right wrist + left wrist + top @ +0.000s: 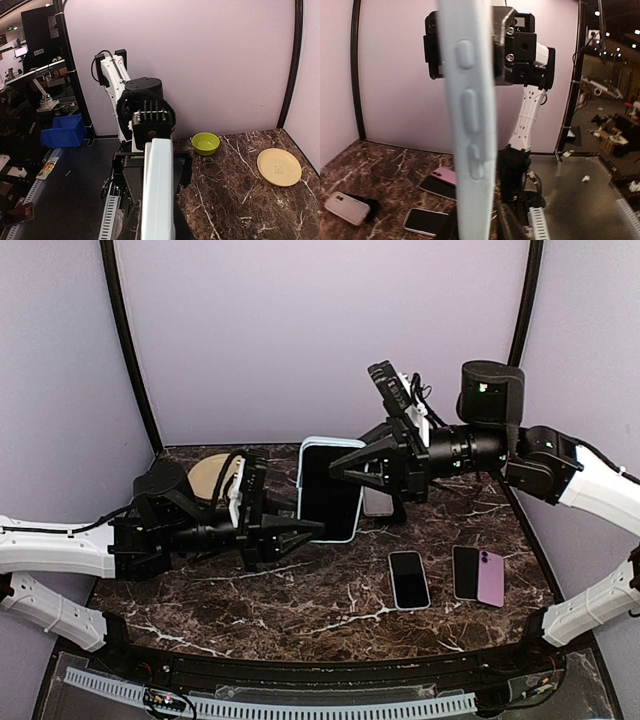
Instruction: Put the phone into the phone case
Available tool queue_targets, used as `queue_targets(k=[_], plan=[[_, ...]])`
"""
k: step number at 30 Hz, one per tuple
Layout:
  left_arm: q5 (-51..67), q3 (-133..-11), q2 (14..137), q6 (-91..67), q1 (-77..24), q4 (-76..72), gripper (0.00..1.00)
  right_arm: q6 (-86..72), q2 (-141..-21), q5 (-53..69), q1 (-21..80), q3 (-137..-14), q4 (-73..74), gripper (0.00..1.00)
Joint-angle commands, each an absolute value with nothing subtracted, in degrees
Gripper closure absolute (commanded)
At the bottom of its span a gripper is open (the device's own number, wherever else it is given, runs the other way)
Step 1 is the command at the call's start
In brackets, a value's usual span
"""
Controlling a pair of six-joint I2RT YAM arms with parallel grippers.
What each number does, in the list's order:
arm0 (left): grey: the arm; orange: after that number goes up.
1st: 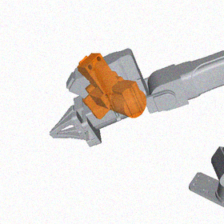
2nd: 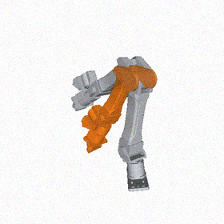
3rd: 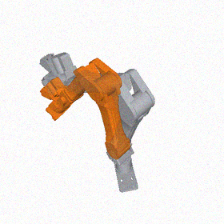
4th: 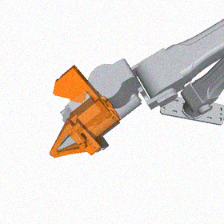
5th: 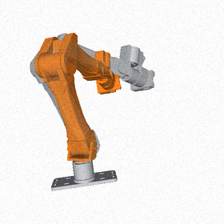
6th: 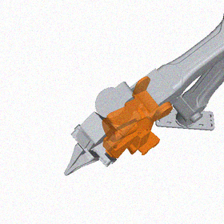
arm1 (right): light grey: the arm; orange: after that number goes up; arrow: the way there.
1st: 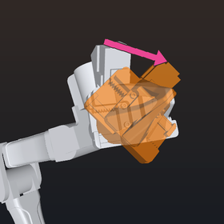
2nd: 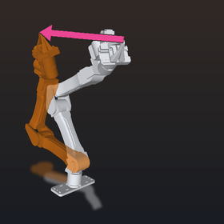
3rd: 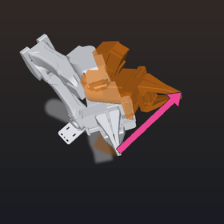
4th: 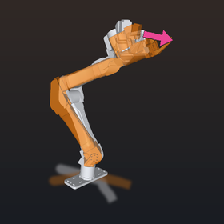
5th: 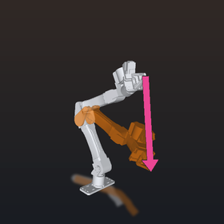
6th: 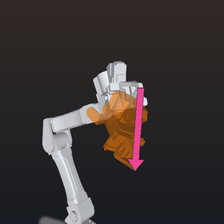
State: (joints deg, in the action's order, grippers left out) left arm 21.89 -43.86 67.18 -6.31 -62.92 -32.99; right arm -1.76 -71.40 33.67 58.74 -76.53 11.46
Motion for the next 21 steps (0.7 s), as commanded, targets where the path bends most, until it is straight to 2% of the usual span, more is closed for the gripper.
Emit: queue_targets(k=[1, 6, 9, 12, 17, 21], plan=[[22.14, -46.63, 66.48, -5.60, -63.11, -35.49, 0.58, -1.93, -70.16, 34.55, 58.69, -76.29, 7.53, 1.00], [23.22, -48.60, 64.55, -3.42, -63.11, -34.24, 0.45, -1.75, -70.04, 34.66, 58.71, -76.03, 8.04, 1.00], [20.68, -51.27, 64.28, -2.47, -63.13, -30.63, 0.32, -1.75, -70.19, 35.04, 58.70, -75.94, 8.32, 1.00], [18.45, -53.94, 64.95, -2.01, -63.06, -27.50, 0.32, -1.76, -70.40, 35.07, 58.67, -76.01, 8.46, 1.00], [21.19, -56.91, 66.08, -2.01, -63.11, -25.80, 0.51, -1.58, -70.48, 35.06, 58.71, -76.20, 8.53, 1.00], [21.56, -57.08, 65.97, -2.73, -63.09, -26.79, 0.74, -1.51, -70.58, 35.07, 58.70, -76.28, 8.64, 1.00]])
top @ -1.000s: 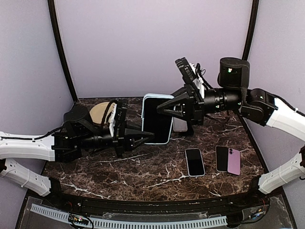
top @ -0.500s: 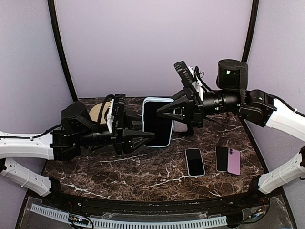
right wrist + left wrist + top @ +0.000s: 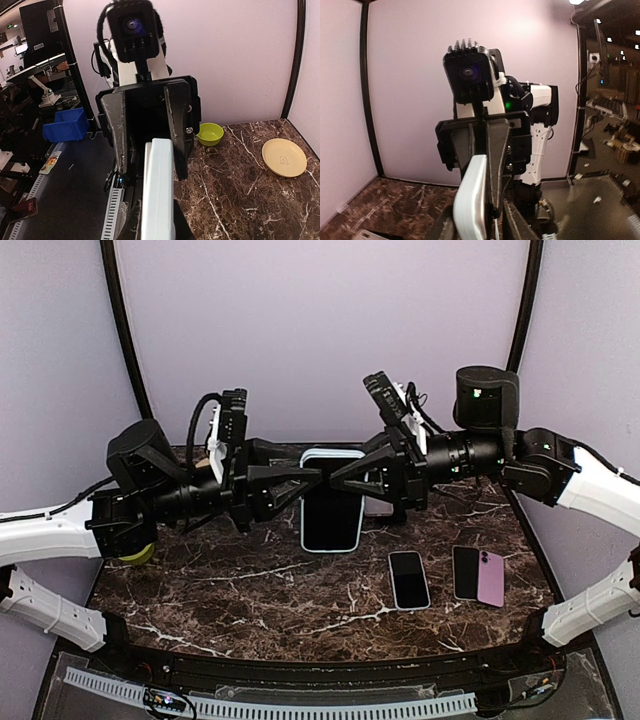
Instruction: Put the phone into the phone case
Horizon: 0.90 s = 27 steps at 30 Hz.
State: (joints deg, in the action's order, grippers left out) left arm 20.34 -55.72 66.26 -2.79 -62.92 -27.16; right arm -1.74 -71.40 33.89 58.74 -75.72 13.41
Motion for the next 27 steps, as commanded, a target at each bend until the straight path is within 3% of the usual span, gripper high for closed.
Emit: queue_targets(k=[1, 3, 5, 10, 14, 16, 22, 27], plan=[[21.50, -57.10, 65.99, -2.73, -63.10, -26.71, 0.83, -1.49, -70.53, 35.07, 58.71, -76.29, 8.74, 1.00], [21.63, -57.23, 66.12, -2.71, -63.11, -26.04, 0.95, -1.45, -70.41, 34.90, 58.71, -76.29, 8.77, 1.00], [21.85, -57.23, 66.25, -2.83, -63.11, -25.60, 1.00, -1.40, -70.19, 34.63, 58.71, -76.20, 8.86, 1.00], [20.08, -56.35, 65.92, -3.58, -63.10, -27.40, 1.00, -1.54, -70.11, 33.35, 58.67, -75.28, 8.96, 0.99], [16.97, -54.32, 64.72, -4.87, -63.11, -31.95, 1.00, -2.51, -69.92, 31.66, 58.71, -73.15, 8.59, 0.72], [16.67, -53.30, 64.04, -5.35, -63.06, -34.06, 1.00, -3.18, -69.65, 31.03, 58.70, -71.70, 8.38, 0.66], [17.97, -52.94, 63.88, -6.10, -63.10, -35.22, 1.00, -4.80, -68.60, 30.55, 58.70, -67.34, 7.31, 0.69], [17.96, -52.15, 63.36, -6.74, -63.03, -37.08, 1.00, -5.33, -67.48, 30.05, 58.57, -64.65, 6.81, 0.64]])
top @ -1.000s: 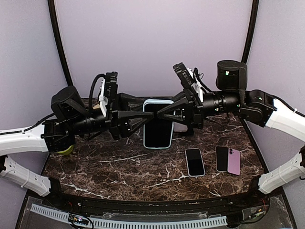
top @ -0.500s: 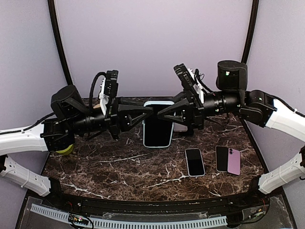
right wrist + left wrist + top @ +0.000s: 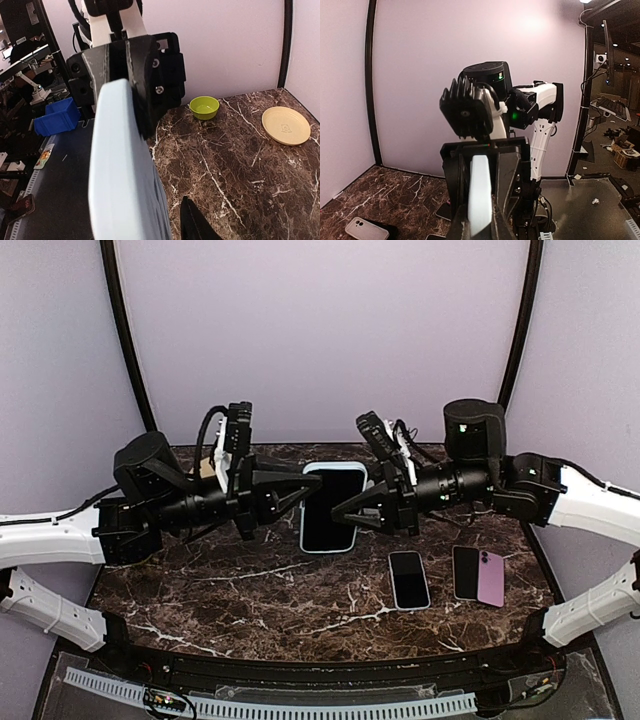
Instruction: Put the phone into the phone case
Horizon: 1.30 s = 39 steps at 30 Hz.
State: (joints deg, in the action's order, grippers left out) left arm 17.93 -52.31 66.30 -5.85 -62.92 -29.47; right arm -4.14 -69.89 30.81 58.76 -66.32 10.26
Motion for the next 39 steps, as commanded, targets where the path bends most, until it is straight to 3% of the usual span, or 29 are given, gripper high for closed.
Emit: queue_targets(k=[1, 4, 8, 13, 15, 16, 18, 20, 22, 28, 39], plan=[[17.92, -52.13, 63.28, -6.80, -63.02, -37.13, 1.00, -5.48, -67.30, 30.31, 58.62, -64.28, 6.59, 0.64], [18.05, -52.08, 63.11, -7.28, -63.02, -37.55, 1.00, -6.02, -66.83, 31.23, 58.56, -63.64, 5.61, 0.74], [18.57, -51.87, 62.98, -8.16, -63.02, -38.29, 1.00, -6.38, -66.13, 32.38, 58.62, -63.44, 4.26, 0.98], [18.82, -51.42, 62.97, -8.68, -63.02, -38.16, 1.00, -6.86, -65.10, 31.80, 58.21, -62.71, 3.33, 1.00], [17.22, -50.78, 62.72, -8.74, -63.02, -37.14, 0.88, -7.58, -65.05, 31.50, 58.03, -62.72, 3.88, 1.00], [16.39, -50.44, 62.51, -8.72, -63.02, -36.67, 0.69, -7.90, -65.00, 31.28, 58.01, -62.75, 4.38, 1.00], [13.30, -48.19, 61.24, -8.95, -63.02, -35.68, 0.43, -9.09, -64.87, 30.30, 57.87, -62.52, 5.67, 1.00], [7.12, -46.17, 59.44, -9.15, -63.02, -35.02, 0.30, -11.12, -64.79, 28.48, 57.56, -61.80, 6.85, 1.00], [-0.02, -44.99, 57.74, -9.08, -63.04, -32.76, 0.23, -14.05, -65.70, 27.37, 56.77, -60.51, 8.16, 1.00], [-23.22, -44.88, 55.67, -10.03, -62.89, -21.55, 0.17, -24.54, -72.62, 29.18, 53.16, -56.36, 7.14, 1.00], [-26.89, -46.28, 58.67, -13.40, -62.46, -14.45, 0.17, -33.15, -85.64, 29.92, 48.17, -51.24, 1.92, 1.00]])
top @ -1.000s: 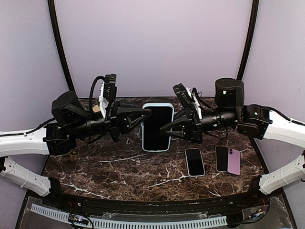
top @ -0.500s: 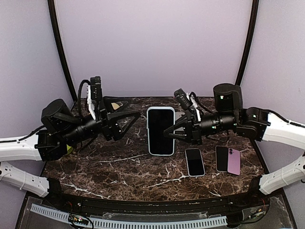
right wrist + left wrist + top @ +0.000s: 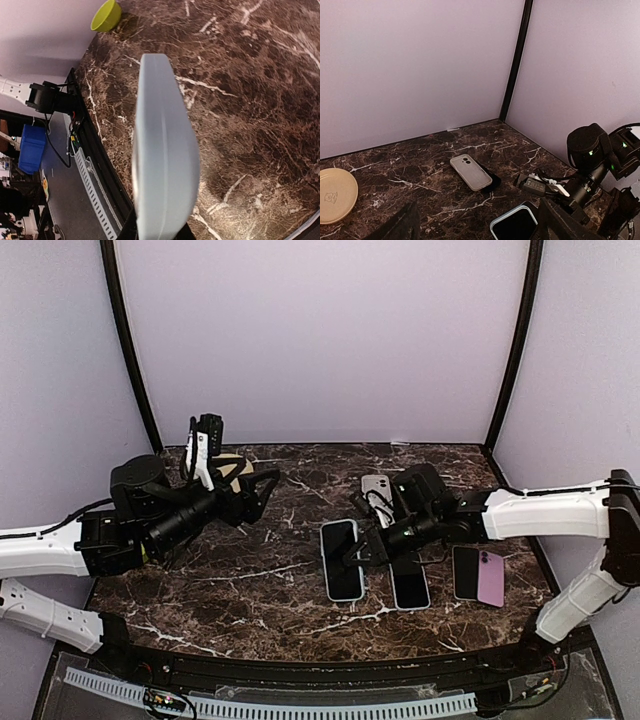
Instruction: Put the phone into the phone case
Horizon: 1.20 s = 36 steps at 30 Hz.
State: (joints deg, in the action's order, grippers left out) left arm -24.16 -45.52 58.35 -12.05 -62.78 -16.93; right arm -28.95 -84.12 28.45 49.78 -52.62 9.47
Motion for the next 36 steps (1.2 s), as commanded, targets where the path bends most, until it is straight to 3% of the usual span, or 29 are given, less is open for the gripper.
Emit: queue_targets(k=[1, 14, 15, 18, 20, 28, 33, 36], plan=[[-26.89, -46.34, 58.78, -13.66, -62.43, -14.01, 0.17, -33.89, -86.69, 29.99, 47.61, -50.86, 1.63, 1.00], [-27.11, -46.14, 58.78, -14.56, -61.47, -12.41, 0.18, -34.41, -95.36, 30.57, 43.43, -50.20, 9.13, 1.00], [-27.09, -46.10, 58.79, -14.62, -61.41, -12.40, 0.18, -34.37, -95.62, 29.98, 43.13, -50.05, 9.85, 0.97], [-26.72, -46.06, 58.84, -14.68, -61.08, -12.39, 0.18, -33.33, -96.92, 24.47, 42.98, -51.09, 13.84, 0.75], [-26.49, -46.10, 58.93, -14.80, -60.82, -12.39, 0.18, -33.14, -97.88, 22.79, 42.99, -51.42, 14.66, 0.67], [-25.82, -46.23, 58.89, -14.98, -60.23, -12.10, 0.18, -33.02, -98.72, 13.30, 43.72, -53.70, 19.69, 0.58], [-25.56, -46.15, 59.04, -15.27, -59.82, -12.02, 0.18, -33.59, -97.75, -0.03, 48.88, -60.89, 28.89, 0.33], [-25.26, -46.23, 59.29, -15.37, -59.70, -12.12, 0.18, -37.19, -99.96, -8.53, 52.06, -66.42, 33.82, 0.25]])
